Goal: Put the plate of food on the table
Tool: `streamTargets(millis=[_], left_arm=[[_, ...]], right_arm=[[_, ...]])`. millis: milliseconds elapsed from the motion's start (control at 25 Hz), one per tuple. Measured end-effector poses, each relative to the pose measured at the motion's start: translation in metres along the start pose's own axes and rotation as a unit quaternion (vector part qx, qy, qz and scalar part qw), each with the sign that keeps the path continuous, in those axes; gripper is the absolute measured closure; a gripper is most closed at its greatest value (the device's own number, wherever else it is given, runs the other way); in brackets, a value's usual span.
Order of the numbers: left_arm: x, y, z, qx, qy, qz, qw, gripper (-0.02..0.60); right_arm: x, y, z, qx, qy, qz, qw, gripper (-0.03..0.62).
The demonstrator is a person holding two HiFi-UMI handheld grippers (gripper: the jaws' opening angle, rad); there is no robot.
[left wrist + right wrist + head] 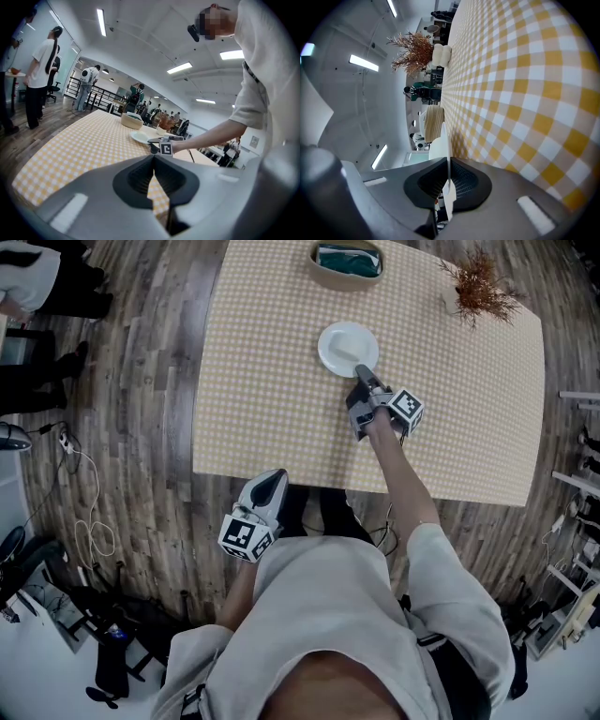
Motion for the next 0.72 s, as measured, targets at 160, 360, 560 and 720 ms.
streamTargets(millis=[160, 360, 560, 720], left_arm=[[-0.0002, 0.0004, 0.0011, 0.002, 0.0, 0.001, 1.0, 0.572], [-0.0006, 0.0021, 0.001, 0.004, -0.002, 0.002, 1.0, 0.572], [-0.0013, -0.0002, 0.0003, 0.006, -0.004, 0.004, 1.0, 0.572], [-0.0046, -0.0039, 0.0005, 0.01, -0.004, 0.009, 0.9999, 0.572]], right_arm=[[-0.0012, 0.0031, -0.0013, -0.003, 0.005, -0.017, 1.0, 0.58], [0.001, 0.0075, 0.0012, -0.002, 0.015, -0.045, 0.999, 0.58], [0.0013, 0.0089, 0.001, -0.001, 0.02, -0.068, 0.997, 0.585], [0.0031, 0.0098, 0.0008, 0.005, 0.023, -0.094, 0.995, 0.583]])
Point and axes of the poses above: the fingertips, and each gripper's own axes: y forward along the fingers, x to its right, z out of its top, the point moved 6 cm from there along -y, backward along the fingers, and after that the axes turned 3 degrees about -z, right-handed, at the moved point
